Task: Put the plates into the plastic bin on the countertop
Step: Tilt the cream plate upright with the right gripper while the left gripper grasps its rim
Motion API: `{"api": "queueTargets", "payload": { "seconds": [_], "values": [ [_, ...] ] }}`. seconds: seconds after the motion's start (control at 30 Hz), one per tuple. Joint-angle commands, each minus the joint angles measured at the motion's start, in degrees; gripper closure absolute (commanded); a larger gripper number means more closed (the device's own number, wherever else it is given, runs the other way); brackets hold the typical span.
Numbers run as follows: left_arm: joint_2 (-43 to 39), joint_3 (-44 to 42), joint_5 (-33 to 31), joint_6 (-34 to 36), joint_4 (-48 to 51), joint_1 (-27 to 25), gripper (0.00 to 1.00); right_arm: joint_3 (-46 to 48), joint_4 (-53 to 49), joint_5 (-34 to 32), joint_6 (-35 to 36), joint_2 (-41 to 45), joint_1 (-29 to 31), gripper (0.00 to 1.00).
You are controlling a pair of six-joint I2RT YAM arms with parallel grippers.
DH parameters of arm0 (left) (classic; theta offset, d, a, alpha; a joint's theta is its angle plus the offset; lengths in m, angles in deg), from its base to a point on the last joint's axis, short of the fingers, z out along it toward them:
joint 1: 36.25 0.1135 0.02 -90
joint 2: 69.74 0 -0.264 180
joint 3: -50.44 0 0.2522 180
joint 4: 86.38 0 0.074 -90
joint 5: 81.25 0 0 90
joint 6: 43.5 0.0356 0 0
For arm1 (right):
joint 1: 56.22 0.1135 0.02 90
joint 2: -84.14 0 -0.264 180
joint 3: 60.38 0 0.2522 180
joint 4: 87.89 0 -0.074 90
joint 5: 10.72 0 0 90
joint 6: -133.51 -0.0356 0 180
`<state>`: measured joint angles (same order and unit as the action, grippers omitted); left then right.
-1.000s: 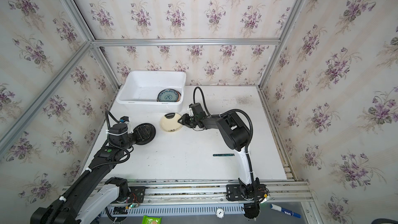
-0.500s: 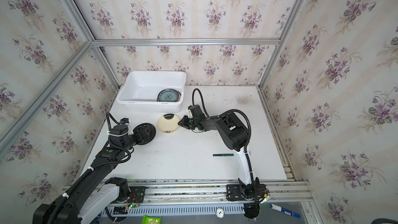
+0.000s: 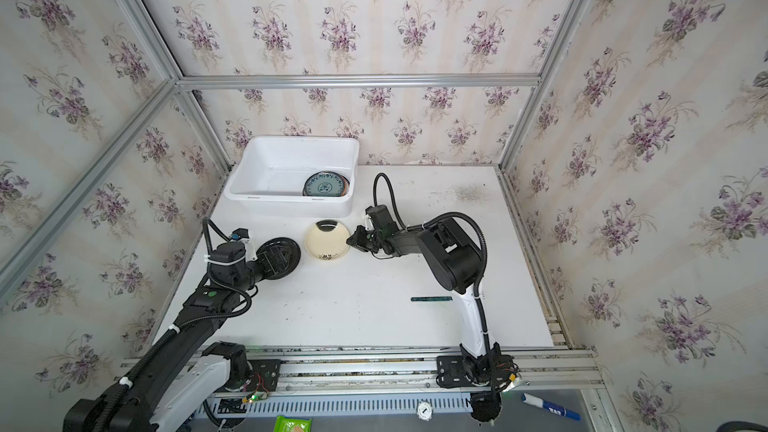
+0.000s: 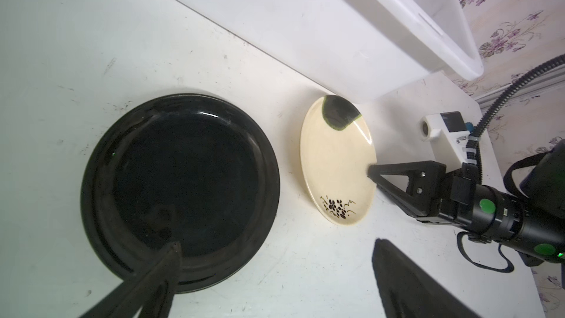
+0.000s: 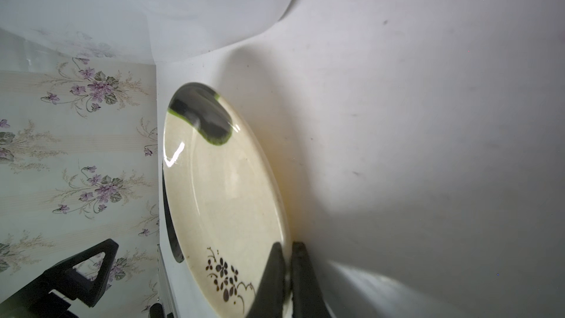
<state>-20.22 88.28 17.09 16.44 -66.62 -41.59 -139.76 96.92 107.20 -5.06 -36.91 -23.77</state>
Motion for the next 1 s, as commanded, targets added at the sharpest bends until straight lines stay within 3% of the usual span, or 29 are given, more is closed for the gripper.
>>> {"api": "queueTargets", "payload": {
  "seconds": [0.0, 0.17, 0.37, 0.63, 0.9, 0.97],
  "values": [
    [0.0, 1.0, 3.7, 1.2, -1.5, 0.1, 0.00, 3.1, -0.6, -4.1, 1.3, 3.7, 0.0, 1.00],
    [0.1, 2.3, 6.1, 1.0, -1.7, 0.1, 0.00, 8.1, -0.9, -10.1, 5.6, 12.6, -0.1, 1.00],
    [2.6, 6.2, 18.6, -2.3, -4.9, -1.1, 0.01, 11.1, -1.5, -13.5, 8.8, 22.9, -0.1, 1.00],
    [5.9, 9.8, 21.3, -4.5, -10.0, -2.5, 0.03, 9.8, -3.3, -8.6, 8.0, 27.6, -0.1, 1.00],
    [14.7, 11.6, 23.7, -7.3, -18.7, -4.5, 0.40, 13.1, 3.1, -5.5, 5.0, 29.0, -0.9, 1.00],
    [17.4, 13.0, 24.8, -7.8, -20.3, -4.6, 0.44, 13.6, 3.8, -5.0, 4.9, 29.4, -1.2, 1.00]
  ]
}}
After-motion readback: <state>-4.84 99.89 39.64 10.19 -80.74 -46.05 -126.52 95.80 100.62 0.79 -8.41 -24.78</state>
